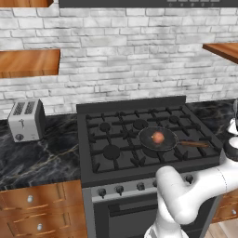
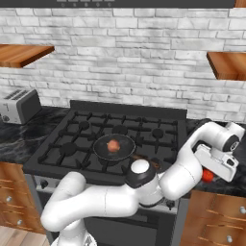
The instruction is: Place the pan on the front center burner on the stove. Then place the tomato and the onion in the pan and turn on the front center burner.
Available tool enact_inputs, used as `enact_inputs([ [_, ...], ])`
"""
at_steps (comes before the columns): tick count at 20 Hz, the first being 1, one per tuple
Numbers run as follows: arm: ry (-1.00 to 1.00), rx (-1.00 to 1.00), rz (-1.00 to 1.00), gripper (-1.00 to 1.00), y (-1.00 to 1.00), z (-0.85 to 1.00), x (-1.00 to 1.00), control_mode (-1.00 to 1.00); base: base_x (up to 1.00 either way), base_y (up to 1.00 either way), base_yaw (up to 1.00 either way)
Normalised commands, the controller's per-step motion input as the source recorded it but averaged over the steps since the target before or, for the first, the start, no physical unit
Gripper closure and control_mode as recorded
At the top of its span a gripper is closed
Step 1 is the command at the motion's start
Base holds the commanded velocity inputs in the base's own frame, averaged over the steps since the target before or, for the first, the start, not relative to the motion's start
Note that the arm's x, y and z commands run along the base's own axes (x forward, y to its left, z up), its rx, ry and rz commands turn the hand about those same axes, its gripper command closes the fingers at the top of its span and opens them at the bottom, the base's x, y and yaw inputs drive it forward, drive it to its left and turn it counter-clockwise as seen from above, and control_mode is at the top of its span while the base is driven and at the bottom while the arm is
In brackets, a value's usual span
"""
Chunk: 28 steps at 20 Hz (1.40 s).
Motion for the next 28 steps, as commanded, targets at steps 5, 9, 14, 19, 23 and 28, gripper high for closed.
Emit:
enact_inputs([
  [5, -0.11, 0.02, 0.0, 1.0, 0.12, 0.73, -0.38, -1.0, 0.0, 0.0, 0.0],
  [9, -0.1, 0.0, 0.0, 1.0, 0.46, 0.66, -0.23, -1.0, 0.0, 0.0, 0.0],
  [14, -0.1, 0.0, 0.0, 1.0, 0.77, 0.61, -0.16, -1.0, 0.0, 0.0, 0.0],
  [19, -0.11, 0.0, 0.0, 1.0, 0.97, 0.52, -0.18, -1.0, 0.0, 0.0, 0.0],
  [23, -0.13, 0.0, 0.0, 1.0, 1.0, 0.47, -0.19, -1.0, 0.0, 0.0, 0.0],
  [28, -0.13, -0.03, 0.0, 1.0, 1.0, 0.46, -0.12, -1.0, 0.0, 0.0, 0.0],
])
